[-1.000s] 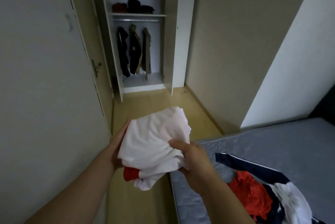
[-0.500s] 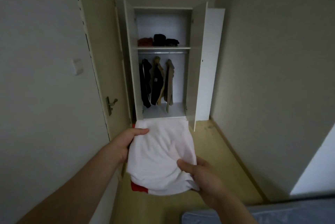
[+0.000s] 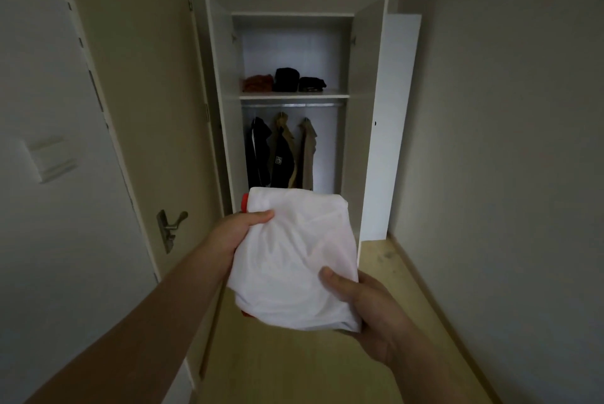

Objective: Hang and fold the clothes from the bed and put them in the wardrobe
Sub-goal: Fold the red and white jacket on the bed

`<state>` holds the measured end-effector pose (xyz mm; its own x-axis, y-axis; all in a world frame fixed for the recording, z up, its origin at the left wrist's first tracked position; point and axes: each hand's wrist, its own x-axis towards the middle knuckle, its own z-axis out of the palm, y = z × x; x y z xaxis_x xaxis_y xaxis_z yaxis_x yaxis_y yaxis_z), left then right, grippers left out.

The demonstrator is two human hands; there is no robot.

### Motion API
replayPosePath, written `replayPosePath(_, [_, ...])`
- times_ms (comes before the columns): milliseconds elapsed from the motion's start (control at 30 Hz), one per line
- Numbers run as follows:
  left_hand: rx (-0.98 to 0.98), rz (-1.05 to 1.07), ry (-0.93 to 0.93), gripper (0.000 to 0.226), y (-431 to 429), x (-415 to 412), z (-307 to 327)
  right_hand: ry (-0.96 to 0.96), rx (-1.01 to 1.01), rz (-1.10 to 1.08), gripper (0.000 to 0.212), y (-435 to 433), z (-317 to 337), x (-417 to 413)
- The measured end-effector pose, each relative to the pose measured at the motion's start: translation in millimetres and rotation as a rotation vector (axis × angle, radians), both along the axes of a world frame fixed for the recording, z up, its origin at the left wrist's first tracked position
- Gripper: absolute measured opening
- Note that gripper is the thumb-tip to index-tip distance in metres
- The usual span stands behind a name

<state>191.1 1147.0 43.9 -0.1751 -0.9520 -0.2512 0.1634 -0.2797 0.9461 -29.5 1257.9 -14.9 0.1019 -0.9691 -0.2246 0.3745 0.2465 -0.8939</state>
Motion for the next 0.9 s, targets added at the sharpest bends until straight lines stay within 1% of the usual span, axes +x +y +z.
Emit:
replayPosePath(100, [-0.001,0.026,0.015,0.057,-80,-4,8,-0.077,0.03,-0.048,0.054,-78,5,0])
replayPosePath(200, [-0.015,0.06,0.021,0.044,-171,-13,26,-0.211,0.059,-0.148,0.052,-166,16,-3])
replayPosePath(267, [-0.032,0.077,0.047,0.035,-234,-24,40,-0.306,0.051,-0.173,0.053,-226,27,-7])
replayPosePath(333, [-0.058,0.084,0.081,0.029,-297,-37,53,-0.362,0.037,-0.219,0.056,-288,34,-12])
replayPosePath(367, [-0.067,0.087,0.101,0.029,-328,-45,58,-0.367,0.035,-0.253,0.056,-318,37,-16])
replayPosePath(467, [-0.057,0.102,0.154,0.042,-412,-66,63,-0.362,0.024,-0.339,0.051,-401,41,-31])
replayPosePath(567, [-0.042,0.115,0.182,0.049,-491,-89,65,-0.354,0.002,-0.357,0.05,-483,40,-51])
replayPosePath(800, [-0.066,0.162,0.218,0.037,-679,-149,71,-0.282,-0.067,-0.393,0.041,-689,45,-108])
replayPosePath(900, [-0.069,0.159,0.202,0.032,-760,-169,83,-0.264,-0.102,-0.347,0.038,-777,63,-141])
